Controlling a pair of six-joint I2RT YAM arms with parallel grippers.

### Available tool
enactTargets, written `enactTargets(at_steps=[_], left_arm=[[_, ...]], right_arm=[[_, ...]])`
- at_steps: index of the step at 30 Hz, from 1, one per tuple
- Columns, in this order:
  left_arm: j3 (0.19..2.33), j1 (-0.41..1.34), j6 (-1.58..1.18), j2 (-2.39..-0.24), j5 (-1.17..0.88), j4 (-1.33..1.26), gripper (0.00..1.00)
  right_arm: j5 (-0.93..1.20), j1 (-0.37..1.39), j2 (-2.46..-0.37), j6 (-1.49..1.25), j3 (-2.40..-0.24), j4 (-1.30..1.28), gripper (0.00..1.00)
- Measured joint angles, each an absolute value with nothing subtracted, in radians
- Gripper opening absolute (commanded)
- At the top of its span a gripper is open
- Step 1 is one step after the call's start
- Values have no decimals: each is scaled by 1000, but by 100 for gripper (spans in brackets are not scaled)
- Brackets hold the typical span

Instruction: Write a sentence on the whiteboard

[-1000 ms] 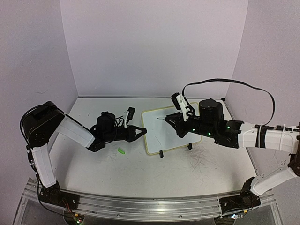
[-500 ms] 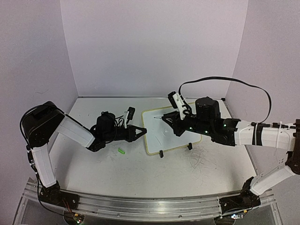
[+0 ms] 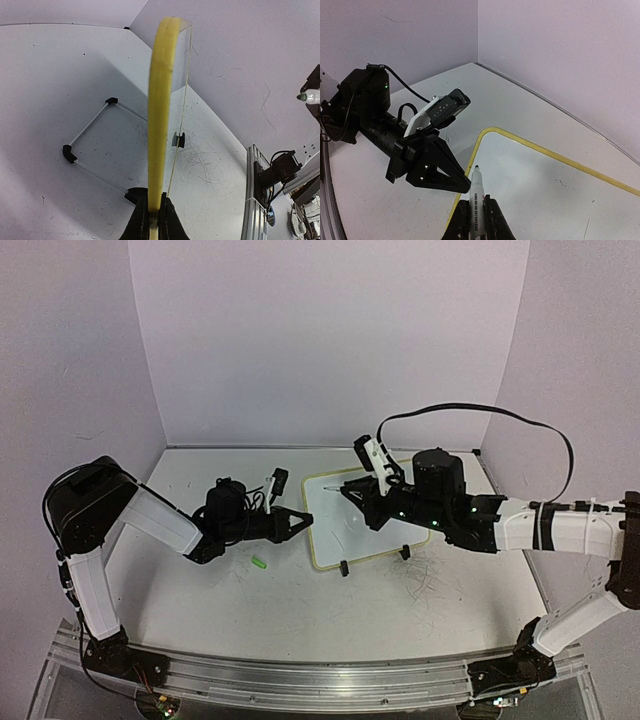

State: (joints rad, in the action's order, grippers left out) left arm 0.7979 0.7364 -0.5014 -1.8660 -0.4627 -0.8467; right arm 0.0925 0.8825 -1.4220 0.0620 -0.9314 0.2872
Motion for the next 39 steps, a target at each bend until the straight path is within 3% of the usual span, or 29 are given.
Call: enactTargets(at_steps=[39], left_arm=[[798, 736, -503, -1866, -462, -847, 0]], right_arm=[[-40, 913, -1557, 79, -974, 332, 0]])
